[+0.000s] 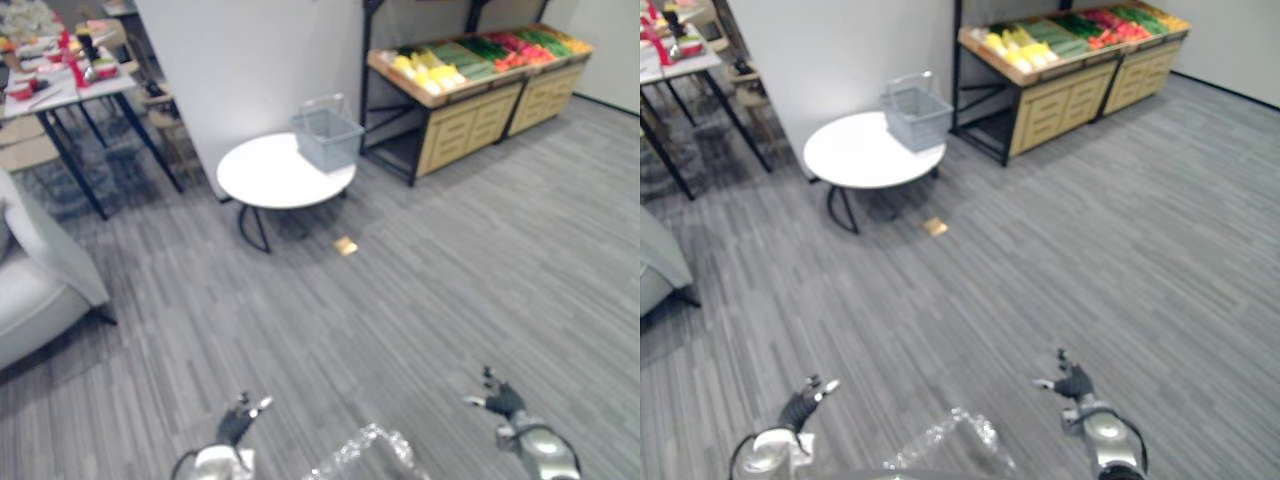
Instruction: Pick vegetable in the basket
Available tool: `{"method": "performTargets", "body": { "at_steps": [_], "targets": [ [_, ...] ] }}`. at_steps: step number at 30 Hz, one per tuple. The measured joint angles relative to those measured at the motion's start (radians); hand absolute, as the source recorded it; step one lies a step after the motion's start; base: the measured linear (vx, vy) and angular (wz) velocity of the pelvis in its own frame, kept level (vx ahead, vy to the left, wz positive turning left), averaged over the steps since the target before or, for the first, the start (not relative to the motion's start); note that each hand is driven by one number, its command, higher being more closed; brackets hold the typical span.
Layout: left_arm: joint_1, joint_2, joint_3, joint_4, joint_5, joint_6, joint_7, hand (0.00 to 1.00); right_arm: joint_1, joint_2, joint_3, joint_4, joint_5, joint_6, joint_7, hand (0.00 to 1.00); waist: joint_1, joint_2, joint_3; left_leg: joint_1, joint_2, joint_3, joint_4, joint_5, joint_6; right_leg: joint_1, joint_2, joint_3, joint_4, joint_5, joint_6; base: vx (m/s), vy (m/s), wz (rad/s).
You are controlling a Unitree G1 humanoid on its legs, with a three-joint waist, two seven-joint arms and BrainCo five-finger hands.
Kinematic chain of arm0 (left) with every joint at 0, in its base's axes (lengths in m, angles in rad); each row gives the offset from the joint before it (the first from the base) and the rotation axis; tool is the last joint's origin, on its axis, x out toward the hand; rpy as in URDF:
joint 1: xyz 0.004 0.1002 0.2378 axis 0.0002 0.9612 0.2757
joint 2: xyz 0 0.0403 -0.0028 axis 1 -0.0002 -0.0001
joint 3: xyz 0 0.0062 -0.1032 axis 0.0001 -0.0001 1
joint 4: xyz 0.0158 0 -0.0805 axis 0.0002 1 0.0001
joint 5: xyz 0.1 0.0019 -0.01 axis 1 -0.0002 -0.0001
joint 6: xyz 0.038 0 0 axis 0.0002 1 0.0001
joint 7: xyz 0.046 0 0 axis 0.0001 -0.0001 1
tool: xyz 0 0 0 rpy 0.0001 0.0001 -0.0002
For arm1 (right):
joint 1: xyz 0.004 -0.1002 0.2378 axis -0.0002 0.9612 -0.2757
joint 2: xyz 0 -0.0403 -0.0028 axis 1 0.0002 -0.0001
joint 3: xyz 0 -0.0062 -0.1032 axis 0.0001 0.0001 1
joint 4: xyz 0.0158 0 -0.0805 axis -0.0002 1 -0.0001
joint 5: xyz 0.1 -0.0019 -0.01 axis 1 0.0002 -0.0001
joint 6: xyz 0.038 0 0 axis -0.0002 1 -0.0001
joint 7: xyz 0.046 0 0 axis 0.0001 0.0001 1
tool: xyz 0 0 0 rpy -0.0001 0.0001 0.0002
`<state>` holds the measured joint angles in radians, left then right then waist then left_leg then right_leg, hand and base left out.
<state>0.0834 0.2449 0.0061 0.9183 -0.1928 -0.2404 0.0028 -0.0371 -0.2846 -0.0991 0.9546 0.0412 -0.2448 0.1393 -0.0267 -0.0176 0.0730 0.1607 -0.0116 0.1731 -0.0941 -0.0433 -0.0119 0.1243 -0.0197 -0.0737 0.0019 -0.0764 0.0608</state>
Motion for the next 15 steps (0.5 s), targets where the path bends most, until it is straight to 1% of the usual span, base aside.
{"method": "performTargets", "body": {
  "at_steps": [7, 9, 11, 12, 13, 14, 15],
  "targets": [
    [0.001, -0.006, 0.001, -0.002, 0.000, 0.000, 0.003, 0.00, 0.028, 0.022, 0.000, 0.000, 0.000, 0.006, 0.003, 0.00, 0.000, -0.001, -0.001, 0.000, 0.000, 0.002, 0.000, 0.000, 0.000, -0.001, 0.000, 0.001, 0.004, 0.000, 0.000, -0.04, -0.028, 0.00],
    [0.003, -0.006, 0.002, -0.003, 0.000, 0.000, 0.007, 0.00, 0.035, 0.025, 0.000, 0.000, 0.000, 0.012, 0.012, 0.00, 0.000, -0.001, 0.000, -0.005, 0.002, 0.008, 0.002, -0.006, -0.007, -0.012, 0.001, 0.003, 0.014, -0.004, -0.004, -0.04, -0.033, -0.02],
    [0.001, -0.007, 0.011, -0.013, 0.000, 0.000, 0.018, 0.00, 0.035, 0.028, 0.001, 0.000, 0.000, 0.014, 0.017, 0.00, 0.000, -0.005, 0.002, -0.074, 0.017, 0.024, 0.124, -0.080, -0.015, -0.048, 0.000, 0.002, 0.070, -0.038, -0.016, -0.02, -0.054, -0.04],
    [0.004, -0.009, 0.011, -0.018, 0.000, -0.001, 0.024, 0.00, 0.040, 0.024, 0.003, 0.000, 0.003, 0.014, 0.017, 0.00, 0.003, 0.001, 0.007, -0.136, 0.051, 0.052, 0.265, -0.154, -0.036, -0.070, 0.008, 0.003, 0.117, -0.070, -0.032, 0.00, -0.077, -0.18],
    [0.015, -0.011, 0.015, -0.021, 0.000, -0.003, 0.030, 0.00, 0.042, 0.016, 0.030, 0.000, 0.006, 0.015, 0.016, 0.00, 0.004, 0.016, 0.015, -0.187, 0.098, 0.085, 0.437, -0.200, -0.052, -0.070, 0.025, 0.014, 0.142, -0.096, -0.045, -0.01, -0.069, -0.14],
    [0.019, -0.011, 0.021, -0.021, 0.000, -0.004, 0.031, 0.00, 0.044, 0.015, 0.042, 0.001, 0.006, 0.015, 0.017, 0.00, 0.001, 0.018, 0.017, -0.232, 0.126, 0.105, 0.547, -0.204, -0.052, -0.067, 0.031, 0.015, 0.151, -0.105, -0.046, -0.01, -0.076, -0.25],
    [0.027, -0.015, 0.034, -0.026, 0.000, -0.006, 0.032, 0.00, 0.055, 0.006, 0.066, 0.002, 0.006, 0.014, 0.016, 0.00, 0.004, 0.034, 0.027, -0.323, 0.188, 0.118, 0.768, -0.175, -0.054, -0.066, 0.049, 0.027, 0.184, -0.123, -0.054, -0.01, -0.061, -0.28]
  ]
}}
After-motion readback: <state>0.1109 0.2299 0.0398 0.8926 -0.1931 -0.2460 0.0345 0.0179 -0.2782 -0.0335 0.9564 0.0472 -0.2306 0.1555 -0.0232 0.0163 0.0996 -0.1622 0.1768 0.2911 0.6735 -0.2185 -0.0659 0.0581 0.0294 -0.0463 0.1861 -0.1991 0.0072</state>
